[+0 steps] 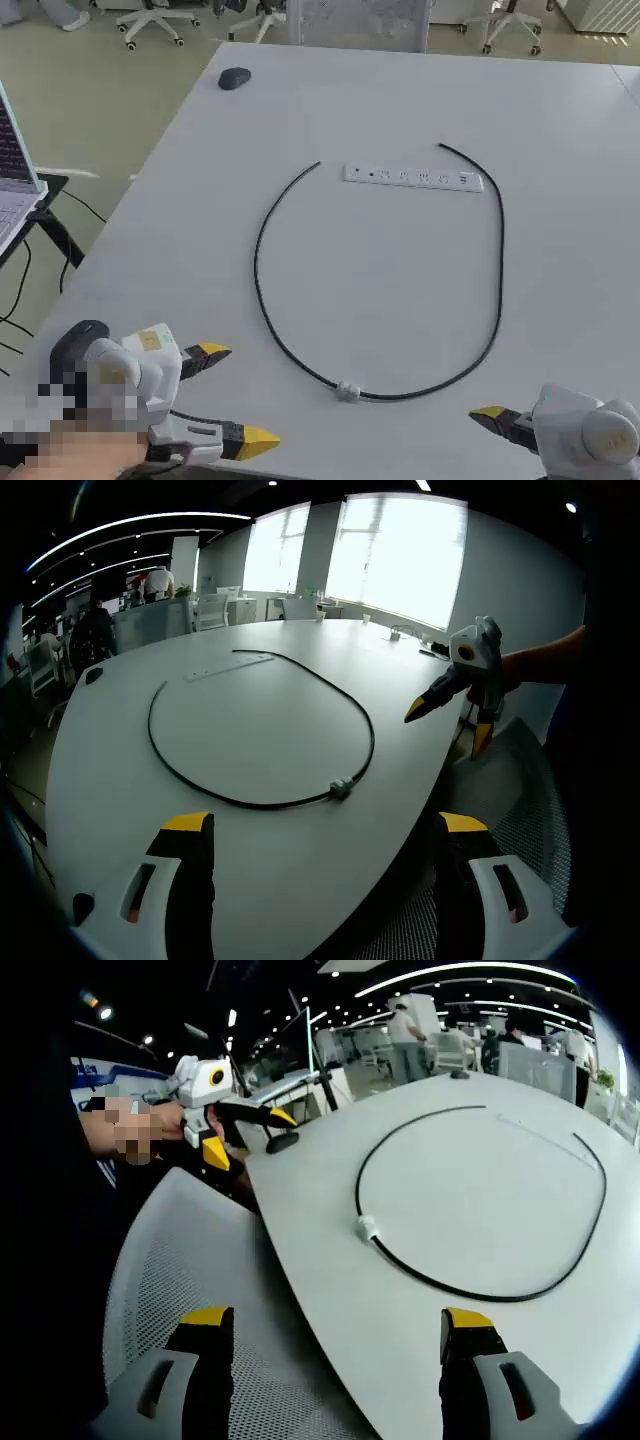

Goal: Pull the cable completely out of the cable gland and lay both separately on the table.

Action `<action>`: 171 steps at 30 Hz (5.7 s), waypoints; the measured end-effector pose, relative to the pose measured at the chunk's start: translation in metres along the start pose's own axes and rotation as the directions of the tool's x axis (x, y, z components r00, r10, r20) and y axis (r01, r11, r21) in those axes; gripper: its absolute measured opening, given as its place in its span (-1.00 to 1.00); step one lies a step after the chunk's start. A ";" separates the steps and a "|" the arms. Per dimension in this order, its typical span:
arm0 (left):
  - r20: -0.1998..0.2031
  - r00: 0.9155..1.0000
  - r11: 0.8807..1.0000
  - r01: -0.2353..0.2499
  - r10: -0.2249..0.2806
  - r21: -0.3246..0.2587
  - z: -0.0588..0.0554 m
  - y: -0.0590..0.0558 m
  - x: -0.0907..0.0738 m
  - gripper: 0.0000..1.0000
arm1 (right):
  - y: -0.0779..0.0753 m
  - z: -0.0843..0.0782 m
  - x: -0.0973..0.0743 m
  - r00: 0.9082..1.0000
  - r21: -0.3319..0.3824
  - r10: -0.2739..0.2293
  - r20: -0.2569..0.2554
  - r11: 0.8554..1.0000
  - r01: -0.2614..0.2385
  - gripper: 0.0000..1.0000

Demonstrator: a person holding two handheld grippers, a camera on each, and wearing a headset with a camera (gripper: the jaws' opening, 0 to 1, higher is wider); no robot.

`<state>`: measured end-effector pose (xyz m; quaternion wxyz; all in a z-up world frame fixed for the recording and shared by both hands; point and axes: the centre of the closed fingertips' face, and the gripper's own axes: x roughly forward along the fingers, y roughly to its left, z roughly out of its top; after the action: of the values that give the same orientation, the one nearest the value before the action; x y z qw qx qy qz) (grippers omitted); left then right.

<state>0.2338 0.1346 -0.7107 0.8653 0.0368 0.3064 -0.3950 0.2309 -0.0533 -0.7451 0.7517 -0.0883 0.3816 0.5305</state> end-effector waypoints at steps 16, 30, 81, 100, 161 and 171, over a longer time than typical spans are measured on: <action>0.000 1.000 1.000 0.007 -0.007 -0.016 -0.002 0.001 -0.006 0.73 | 0.002 0.005 0.009 1.000 -0.008 0.006 -0.009 1.000 -0.006 0.46; -0.025 0.999 1.000 0.020 -0.020 0.006 -0.010 0.004 -0.005 0.73 | -0.005 0.018 0.025 0.999 -0.031 0.006 -0.048 0.999 -0.007 0.34; -0.015 0.996 0.996 0.084 -0.084 -0.042 -0.031 -0.005 0.010 0.66 | -0.019 0.025 0.105 0.957 -0.205 0.042 -0.288 0.973 -0.105 -0.50; -0.023 0.995 0.994 0.098 -0.099 -0.058 -0.037 -0.005 0.012 0.62 | -0.021 0.018 0.118 0.939 -0.266 0.054 -0.340 0.952 -0.151 -0.78; 0.055 0.966 0.966 0.249 -0.253 0.070 0.059 -0.071 0.064 0.29 | 0.018 0.056 0.013 0.967 -0.383 0.135 -0.217 0.899 -0.211 -0.86; 0.071 0.953 0.955 0.289 -0.294 0.067 0.071 -0.089 0.070 0.14 | 0.028 0.061 0.001 0.964 -0.457 0.148 -0.220 0.857 -0.236 -0.86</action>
<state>0.2415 0.0054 -0.6764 0.8077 -0.0005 0.2626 -0.5279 0.2357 -0.0083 -0.6957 0.6127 -0.2799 0.3104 0.6708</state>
